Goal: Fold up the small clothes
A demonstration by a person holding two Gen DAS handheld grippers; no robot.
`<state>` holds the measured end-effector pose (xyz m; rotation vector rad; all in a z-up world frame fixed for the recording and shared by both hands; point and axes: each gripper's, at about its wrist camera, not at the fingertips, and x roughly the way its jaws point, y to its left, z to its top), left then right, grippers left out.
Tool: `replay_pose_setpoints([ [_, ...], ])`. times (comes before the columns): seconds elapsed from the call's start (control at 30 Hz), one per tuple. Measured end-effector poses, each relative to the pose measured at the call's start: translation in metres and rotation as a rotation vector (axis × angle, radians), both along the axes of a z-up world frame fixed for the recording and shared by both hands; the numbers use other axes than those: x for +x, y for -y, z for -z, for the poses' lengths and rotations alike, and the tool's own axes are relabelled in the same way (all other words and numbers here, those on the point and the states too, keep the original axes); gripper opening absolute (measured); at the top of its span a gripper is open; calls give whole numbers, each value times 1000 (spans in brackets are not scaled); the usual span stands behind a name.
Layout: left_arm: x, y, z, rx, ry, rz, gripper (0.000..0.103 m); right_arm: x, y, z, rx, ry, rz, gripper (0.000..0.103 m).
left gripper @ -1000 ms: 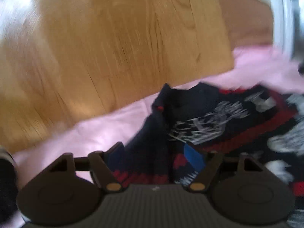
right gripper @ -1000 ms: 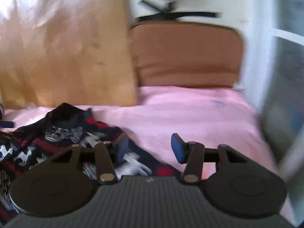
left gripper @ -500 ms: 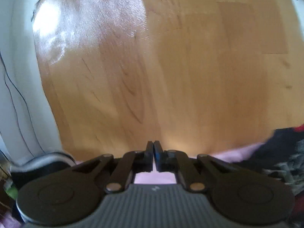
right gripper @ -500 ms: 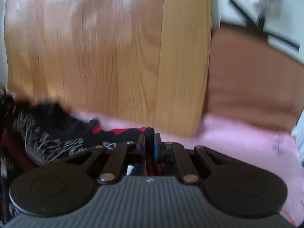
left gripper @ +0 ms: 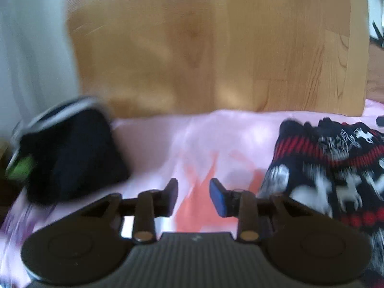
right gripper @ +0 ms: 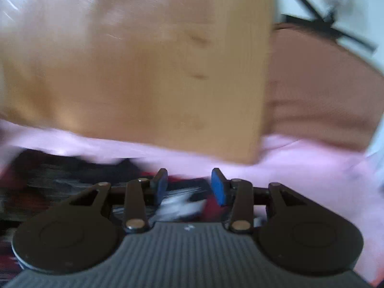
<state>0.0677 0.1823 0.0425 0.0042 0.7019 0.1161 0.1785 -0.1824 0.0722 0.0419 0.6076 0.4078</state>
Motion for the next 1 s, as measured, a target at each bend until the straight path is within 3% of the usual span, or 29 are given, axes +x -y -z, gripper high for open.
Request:
replay_pose_setpoints([
  [0.1,-52,-25,2,-74,-2,-62,39,-40,-31,-4,119,-85,-203,44],
  [0.2,-104,-38,9,-205,-10,-70,52,-70,-72,9,154,-167,-344,44],
  [0.27,-135,-39,11,-277,-15,-39,79,-80,-98,21,148,-210,-387,44],
  [0.33,-165,-35,14,-335,-6,-6,97,-86,-116,29,140,-245,-411,44],
  [0.4,-193,-25,13,-332,21,38,103,-99,-128,33,147,-251,-433,44],
  [0.5,-215,-15,13,-298,48,67,102,-112,-137,29,158,-264,-454,44],
  [0.53,-221,-13,14,-293,53,76,98,-119,-136,25,160,-270,-458,44],
  [0.6,-221,-9,23,-274,30,98,72,-127,-140,23,158,-279,-454,45],
  [0.63,-216,-9,32,-269,-1,102,41,-129,-139,21,157,-285,-451,45],
  [0.67,-212,-9,37,-275,-27,103,29,-129,-144,25,159,-291,-449,45],
  [0.7,-212,-12,38,-314,-17,111,23,-131,-144,24,165,-296,-451,45],
  [0.73,-214,-16,37,-352,-3,126,10,-132,-143,24,171,-303,-456,45],
  [0.83,-222,-25,22,-436,89,149,10,-145,-143,23,204,-346,-487,51],
  [0.93,-234,-33,4,-576,190,213,10,-159,-145,29,256,-428,-543,60],
  [1.0,-237,-27,-5,-581,231,256,10,-163,-148,36,334,-504,-577,62],
])
